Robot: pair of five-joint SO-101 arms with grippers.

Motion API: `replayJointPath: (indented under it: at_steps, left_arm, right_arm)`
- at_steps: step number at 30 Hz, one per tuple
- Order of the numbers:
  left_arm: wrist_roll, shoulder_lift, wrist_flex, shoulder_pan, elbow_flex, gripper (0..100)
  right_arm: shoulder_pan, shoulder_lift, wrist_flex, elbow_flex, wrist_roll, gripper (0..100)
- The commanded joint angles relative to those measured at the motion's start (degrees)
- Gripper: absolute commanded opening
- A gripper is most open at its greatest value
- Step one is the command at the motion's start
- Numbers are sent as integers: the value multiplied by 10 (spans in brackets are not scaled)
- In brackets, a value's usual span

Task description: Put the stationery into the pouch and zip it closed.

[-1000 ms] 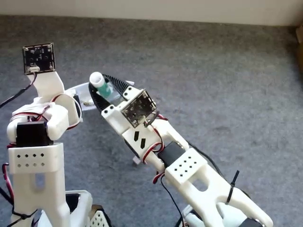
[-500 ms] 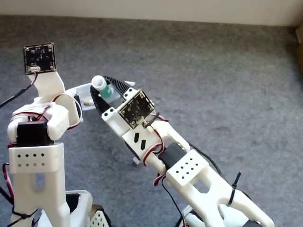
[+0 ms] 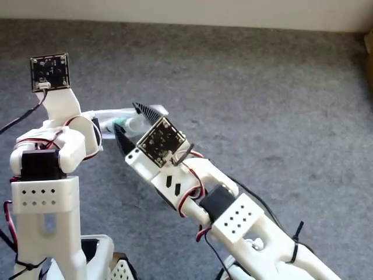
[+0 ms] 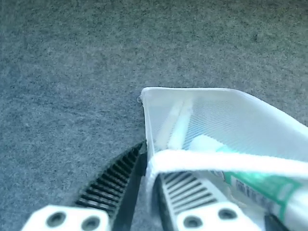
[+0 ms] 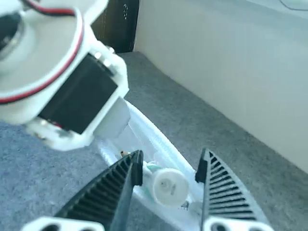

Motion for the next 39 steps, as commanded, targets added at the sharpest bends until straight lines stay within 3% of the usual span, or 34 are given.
replayJointPath:
  at_steps: [1,4,11,14,21,31,39]
  left_arm:
    - [2,0,-11,-7,-6,7]
    - [2,-1,-11,-7,-6,7]
    - [2,-1,-9,-7,-5,7]
    - [2,-1,-8,-7,-5,7]
    - [2,-1,-9,-7,-6,7]
    - [2,-1,-7,-7,-3,7]
    - [3,-1,-11,-10,-3,7]
  right_arm:
    - [-11,-50,48,-19,0,143]
    - [-10,-58,54,-19,3,70]
    - [-10,-63,61,-30,1,63]
    - [-9,-61,143,-95,-9,64]
    - [-13,-58,371,-285,-119,101]
    - [-8,13,398,-306,-132,99]
    - [70,-26,617,-344,-133,99]
